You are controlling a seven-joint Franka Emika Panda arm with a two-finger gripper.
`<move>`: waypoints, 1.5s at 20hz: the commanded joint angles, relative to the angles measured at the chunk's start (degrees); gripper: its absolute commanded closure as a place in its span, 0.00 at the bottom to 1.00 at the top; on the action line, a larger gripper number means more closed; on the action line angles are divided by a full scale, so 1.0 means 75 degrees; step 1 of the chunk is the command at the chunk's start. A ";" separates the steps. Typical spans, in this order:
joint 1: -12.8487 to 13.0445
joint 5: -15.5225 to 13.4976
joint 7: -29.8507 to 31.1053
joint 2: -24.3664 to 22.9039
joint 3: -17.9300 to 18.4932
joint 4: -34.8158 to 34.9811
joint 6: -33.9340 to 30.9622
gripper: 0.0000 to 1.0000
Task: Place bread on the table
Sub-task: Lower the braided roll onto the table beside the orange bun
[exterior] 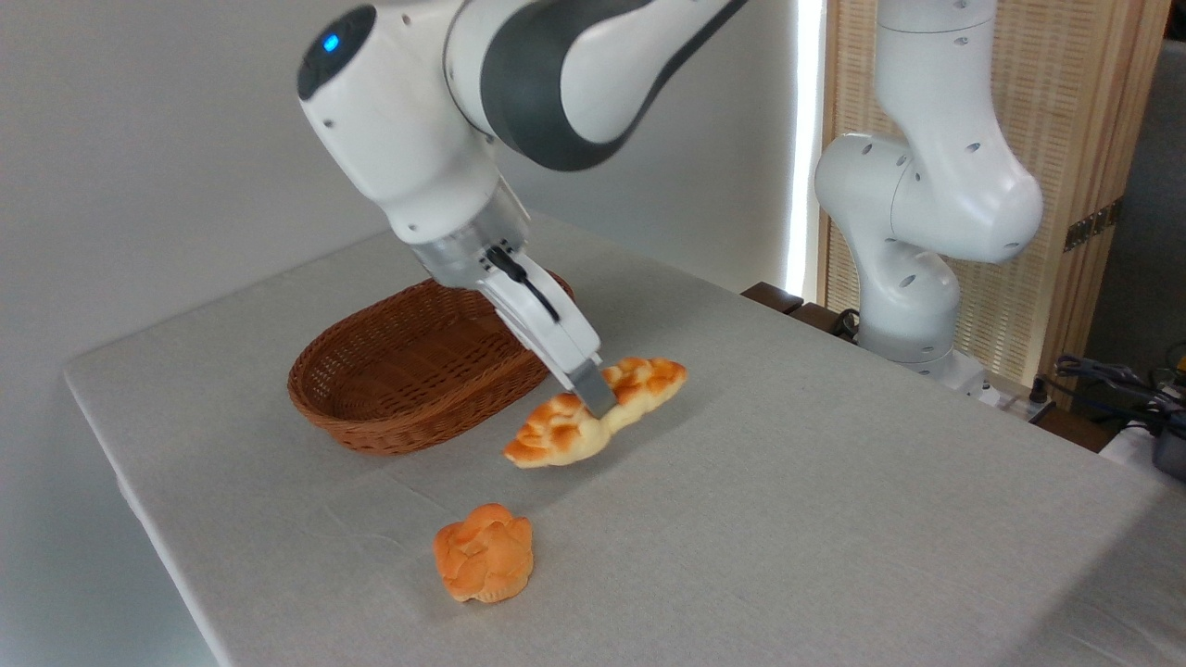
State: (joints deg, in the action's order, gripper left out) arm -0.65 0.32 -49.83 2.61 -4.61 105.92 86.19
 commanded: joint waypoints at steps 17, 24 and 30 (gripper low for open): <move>0.0086 0.0016 0.0351 -0.0230 0.0180 0.1263 0.0672 0.46; 0.0098 -0.0008 0.0363 -0.0254 0.0180 0.1263 0.0789 0.00; 0.0098 -0.0008 0.0375 -0.0254 0.0180 0.1263 0.0777 0.00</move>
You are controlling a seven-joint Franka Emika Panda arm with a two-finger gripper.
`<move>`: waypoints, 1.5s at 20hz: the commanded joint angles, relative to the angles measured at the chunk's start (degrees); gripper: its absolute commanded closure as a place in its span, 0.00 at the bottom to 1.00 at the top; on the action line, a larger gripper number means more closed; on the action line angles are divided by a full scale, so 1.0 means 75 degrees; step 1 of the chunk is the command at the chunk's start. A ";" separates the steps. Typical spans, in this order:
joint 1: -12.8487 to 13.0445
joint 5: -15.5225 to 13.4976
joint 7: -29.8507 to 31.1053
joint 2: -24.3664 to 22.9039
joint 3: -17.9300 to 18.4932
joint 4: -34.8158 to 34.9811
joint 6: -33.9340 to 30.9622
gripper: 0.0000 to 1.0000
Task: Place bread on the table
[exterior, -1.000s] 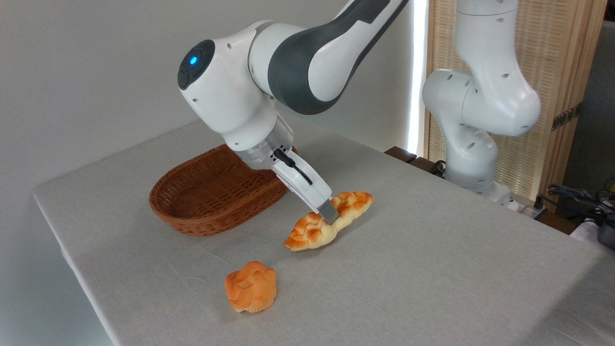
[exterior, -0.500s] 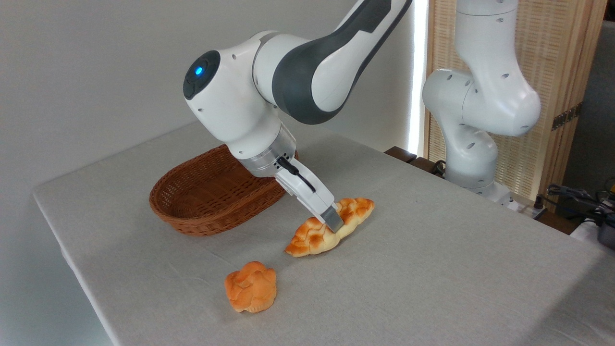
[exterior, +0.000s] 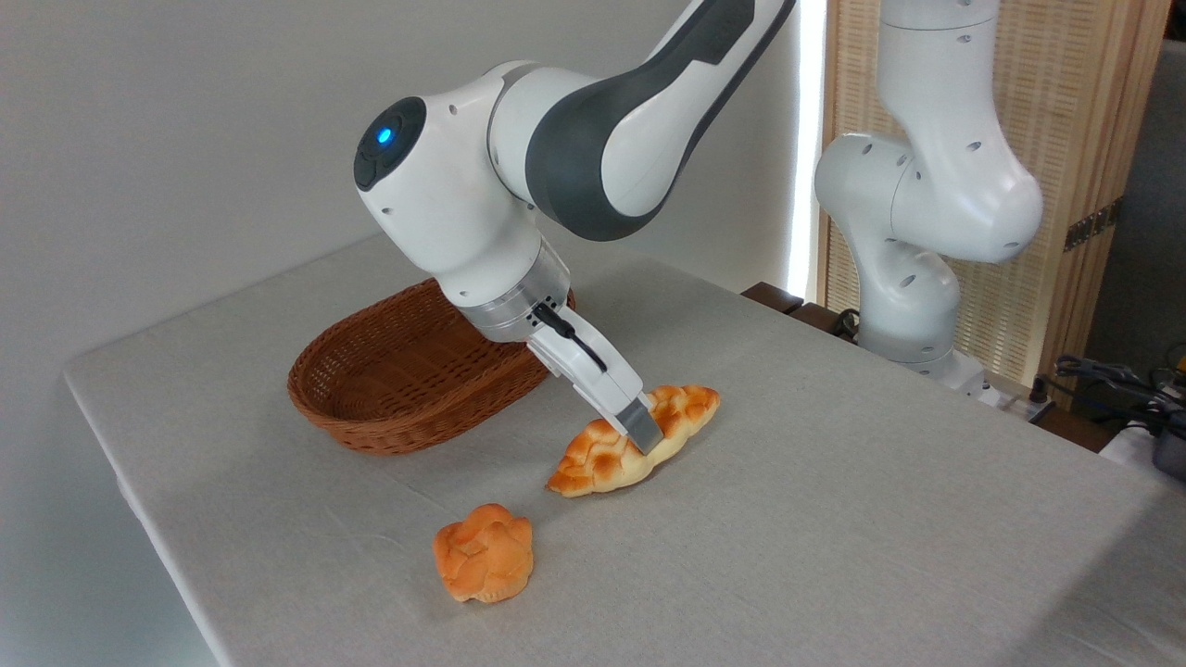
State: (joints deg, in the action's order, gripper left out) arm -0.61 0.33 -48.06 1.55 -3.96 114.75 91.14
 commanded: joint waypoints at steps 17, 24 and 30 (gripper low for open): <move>0.0117 -0.0677 0.0115 -0.0172 0.0001 -0.1083 0.0246 0.00; 0.0093 -0.0689 0.0173 -0.0183 0.0071 -0.2865 0.0329 0.00; 0.0093 -0.0643 0.1286 -0.0172 0.0071 -0.3113 0.0306 0.00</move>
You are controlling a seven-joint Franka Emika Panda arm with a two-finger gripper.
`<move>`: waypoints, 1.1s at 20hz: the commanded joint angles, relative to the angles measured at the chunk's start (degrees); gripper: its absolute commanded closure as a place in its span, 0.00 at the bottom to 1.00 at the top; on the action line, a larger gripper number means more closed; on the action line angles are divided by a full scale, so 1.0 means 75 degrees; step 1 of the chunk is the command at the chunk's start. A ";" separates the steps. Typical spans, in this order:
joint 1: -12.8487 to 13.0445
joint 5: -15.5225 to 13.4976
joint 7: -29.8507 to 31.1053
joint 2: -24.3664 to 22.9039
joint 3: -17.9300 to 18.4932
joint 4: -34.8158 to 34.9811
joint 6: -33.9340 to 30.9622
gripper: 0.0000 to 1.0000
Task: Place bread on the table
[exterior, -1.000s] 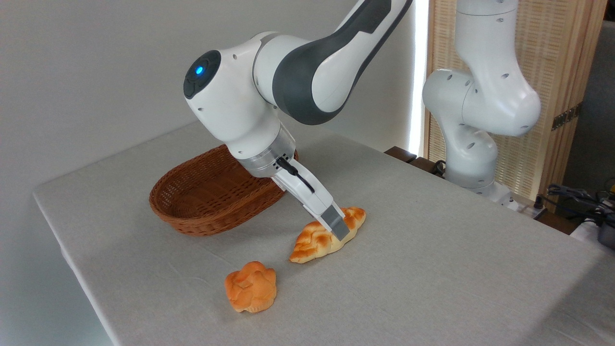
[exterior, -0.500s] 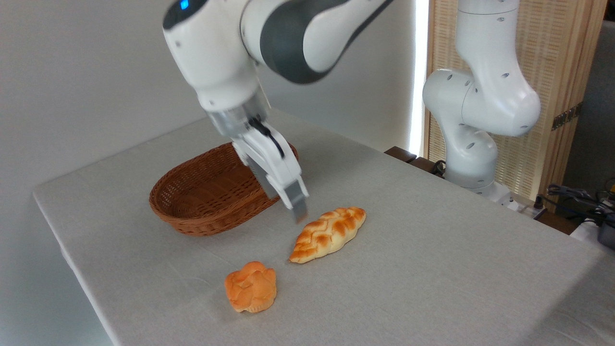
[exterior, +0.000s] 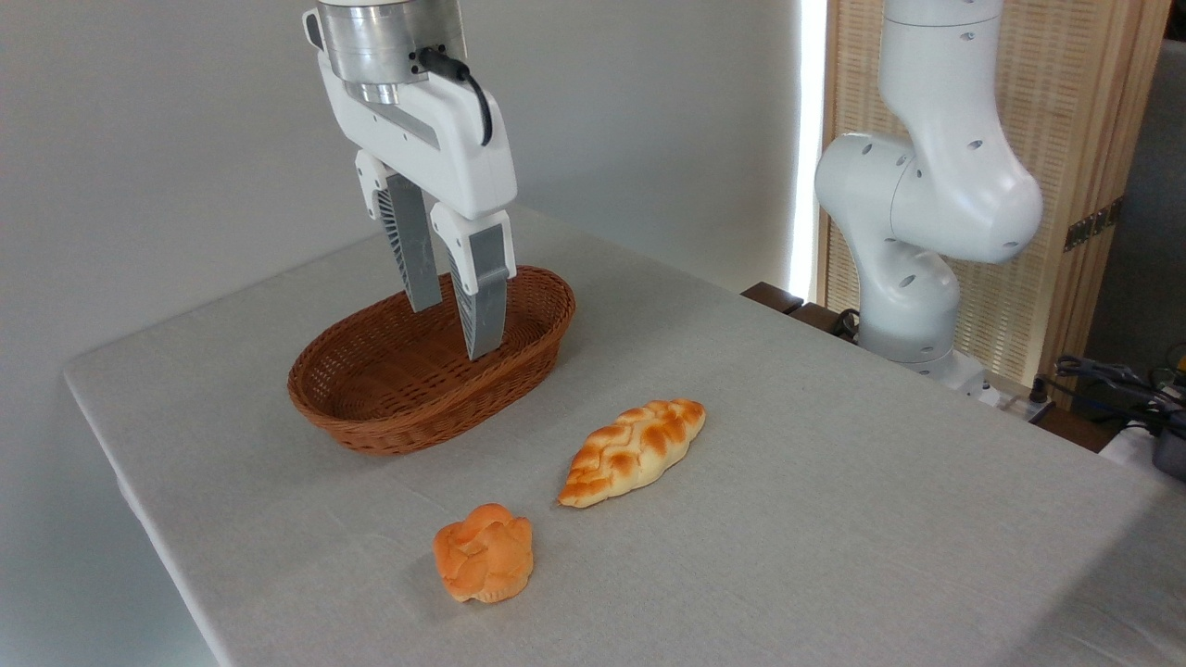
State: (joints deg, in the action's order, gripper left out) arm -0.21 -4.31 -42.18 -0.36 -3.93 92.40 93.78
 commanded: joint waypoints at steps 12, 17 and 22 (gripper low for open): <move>0.0040 0.0667 0.0057 0.0059 -0.0003 -0.0249 -0.0328 0.00; 0.0040 0.0669 0.0105 0.0059 0.0043 -0.0249 -0.0317 0.00; 0.0040 0.0633 0.0081 0.0059 0.0067 -0.0249 -0.0316 0.00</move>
